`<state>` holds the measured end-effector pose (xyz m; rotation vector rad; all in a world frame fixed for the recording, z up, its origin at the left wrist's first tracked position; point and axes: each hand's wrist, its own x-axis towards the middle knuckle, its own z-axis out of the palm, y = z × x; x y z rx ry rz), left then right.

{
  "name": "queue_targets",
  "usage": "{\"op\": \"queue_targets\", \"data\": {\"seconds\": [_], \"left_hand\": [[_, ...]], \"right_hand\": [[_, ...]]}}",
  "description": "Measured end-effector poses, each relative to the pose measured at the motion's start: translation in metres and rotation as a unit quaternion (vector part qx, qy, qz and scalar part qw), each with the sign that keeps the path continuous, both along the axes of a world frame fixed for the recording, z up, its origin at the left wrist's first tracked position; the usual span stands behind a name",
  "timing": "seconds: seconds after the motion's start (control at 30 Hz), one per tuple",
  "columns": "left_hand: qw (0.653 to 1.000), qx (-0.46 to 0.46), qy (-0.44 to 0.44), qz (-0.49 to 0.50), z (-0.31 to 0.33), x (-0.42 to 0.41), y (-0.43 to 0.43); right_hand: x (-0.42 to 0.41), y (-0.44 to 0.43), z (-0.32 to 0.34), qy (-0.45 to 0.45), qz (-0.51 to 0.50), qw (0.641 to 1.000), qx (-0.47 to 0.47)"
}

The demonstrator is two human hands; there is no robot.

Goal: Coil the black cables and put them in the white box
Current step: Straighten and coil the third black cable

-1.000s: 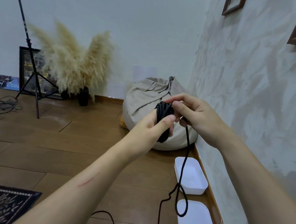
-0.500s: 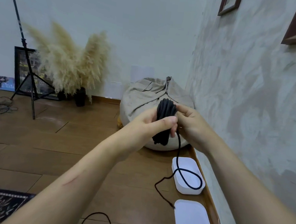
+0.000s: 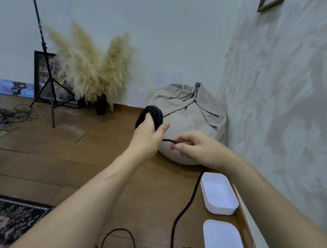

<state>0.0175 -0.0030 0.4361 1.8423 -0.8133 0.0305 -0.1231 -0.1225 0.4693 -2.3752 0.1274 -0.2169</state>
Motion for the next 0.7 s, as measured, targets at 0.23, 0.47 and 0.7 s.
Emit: {"op": "queue_targets", "data": {"seconds": [0.23, 0.47, 0.7], "left_hand": [[0.974, 0.016, 0.122, -0.190, -0.010, -0.021, -0.008], [0.967, 0.003, 0.040, -0.252, -0.007, -0.048, -0.014], [0.953, -0.050, 0.072, -0.288, 0.006, -0.057, -0.004]], "right_hand": [[-0.012, -0.028, 0.018, -0.110, -0.032, 0.989, -0.092], [-0.013, -0.038, 0.013, -0.194, -0.082, 0.977, 0.014], [-0.016, -0.044, 0.010, -0.195, -0.090, 0.969, 0.122]]}}
